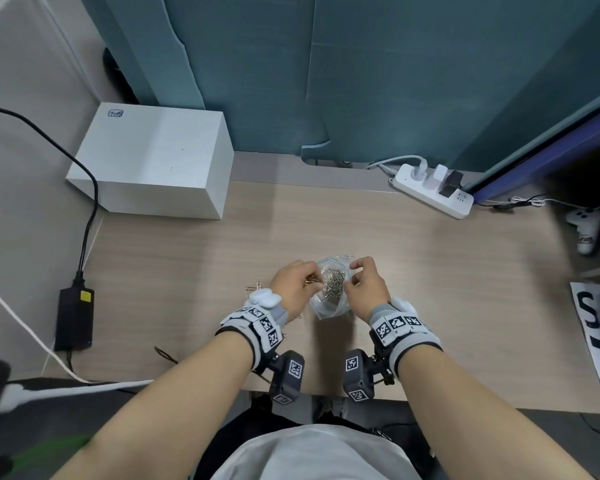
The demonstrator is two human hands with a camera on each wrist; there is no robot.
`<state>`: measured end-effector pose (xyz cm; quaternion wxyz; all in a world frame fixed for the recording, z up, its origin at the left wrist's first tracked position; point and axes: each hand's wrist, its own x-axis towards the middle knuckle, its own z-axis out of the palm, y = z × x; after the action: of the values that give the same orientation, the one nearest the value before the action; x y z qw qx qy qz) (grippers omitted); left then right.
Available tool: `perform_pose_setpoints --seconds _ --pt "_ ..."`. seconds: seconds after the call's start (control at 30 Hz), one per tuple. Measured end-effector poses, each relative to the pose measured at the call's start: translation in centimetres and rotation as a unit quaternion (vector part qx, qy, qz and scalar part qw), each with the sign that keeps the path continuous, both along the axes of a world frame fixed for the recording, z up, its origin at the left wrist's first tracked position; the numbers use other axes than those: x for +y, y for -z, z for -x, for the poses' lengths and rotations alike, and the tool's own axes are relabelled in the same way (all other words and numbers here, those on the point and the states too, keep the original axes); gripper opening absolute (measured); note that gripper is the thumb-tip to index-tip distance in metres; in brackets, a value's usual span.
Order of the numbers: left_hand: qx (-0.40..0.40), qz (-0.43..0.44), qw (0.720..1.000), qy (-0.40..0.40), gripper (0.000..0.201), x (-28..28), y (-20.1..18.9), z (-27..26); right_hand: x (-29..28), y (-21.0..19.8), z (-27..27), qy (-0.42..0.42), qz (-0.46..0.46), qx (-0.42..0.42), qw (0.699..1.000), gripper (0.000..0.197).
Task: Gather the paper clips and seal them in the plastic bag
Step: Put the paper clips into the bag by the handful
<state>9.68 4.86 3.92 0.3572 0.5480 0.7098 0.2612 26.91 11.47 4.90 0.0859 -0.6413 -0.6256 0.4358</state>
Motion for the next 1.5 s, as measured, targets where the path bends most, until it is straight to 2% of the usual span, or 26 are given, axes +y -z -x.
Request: perform_pose_setpoints --seconds 0.07,0.13,0.3,0.37,0.5,0.7,0.87,0.9,0.93,1.03,1.07,1.13,1.27,1.37,1.5 --pt "-0.034 -0.010 0.999 0.012 0.019 0.8 -0.3 -0.7 0.0 -0.1 0.0 -0.001 -0.004 0.000 1.000 0.028" --pt "-0.027 -0.008 1.000 0.014 0.022 0.8 -0.1 -0.5 0.0 -0.2 -0.2 0.001 -0.006 0.001 1.000 0.027" --pt "0.093 0.032 0.995 -0.007 0.018 -1.9 1.6 2.0 0.3 -0.2 -0.9 0.000 -0.007 -0.007 1.000 0.027" --pt "0.143 0.054 0.988 0.019 0.028 -3.1 2.6 2.6 0.3 -0.1 -1.1 0.004 -0.010 -0.007 1.000 0.027" --pt "0.197 0.077 0.973 0.089 0.041 -3.8 4.2 2.2 0.1 0.1 -1.5 0.007 -0.008 -0.007 1.000 0.027" --pt "0.218 0.058 0.965 0.135 0.023 -3.8 5.2 2.9 0.2 0.0 -1.8 0.000 -0.003 -0.012 1.000 0.027" --pt "0.225 0.095 0.957 0.160 0.011 -3.8 4.1 5.1 0.3 0.0 -1.4 -0.007 -0.003 -0.012 1.000 0.026" --pt "0.229 0.095 0.955 0.162 0.013 -4.0 3.9 5.5 0.4 0.0 -1.4 -0.007 -0.003 -0.014 1.000 0.025" --pt "0.239 0.090 0.954 0.160 0.025 -4.2 3.8 5.9 0.4 0.1 -1.3 -0.008 -0.002 -0.013 1.000 0.025" --pt "0.268 0.106 0.941 0.179 0.076 -5.5 3.1 7.0 0.5 0.2 -0.9 -0.008 -0.002 -0.005 1.000 0.025" --pt "0.273 0.117 0.935 0.192 0.088 -5.9 3.1 7.1 0.5 0.2 -0.7 -0.011 -0.002 -0.002 1.000 0.026" --pt "0.267 0.136 0.933 0.199 0.095 -6.5 3.4 7.1 0.5 0.2 -0.4 -0.014 0.000 0.001 1.000 0.026" --pt "0.215 0.120 0.956 0.162 0.064 -6.4 4.1 6.4 0.5 0.1 -0.4 -0.014 0.001 -0.004 1.000 0.026" --pt "0.211 0.102 0.962 0.142 0.041 -5.8 4.4 5.9 0.5 0.0 -0.6 -0.015 0.000 -0.008 1.000 0.026" --pt "0.217 0.075 0.963 0.144 0.029 -5.3 5.0 5.6 0.6 -0.3 -0.9 -0.014 0.000 -0.010 1.000 0.025"
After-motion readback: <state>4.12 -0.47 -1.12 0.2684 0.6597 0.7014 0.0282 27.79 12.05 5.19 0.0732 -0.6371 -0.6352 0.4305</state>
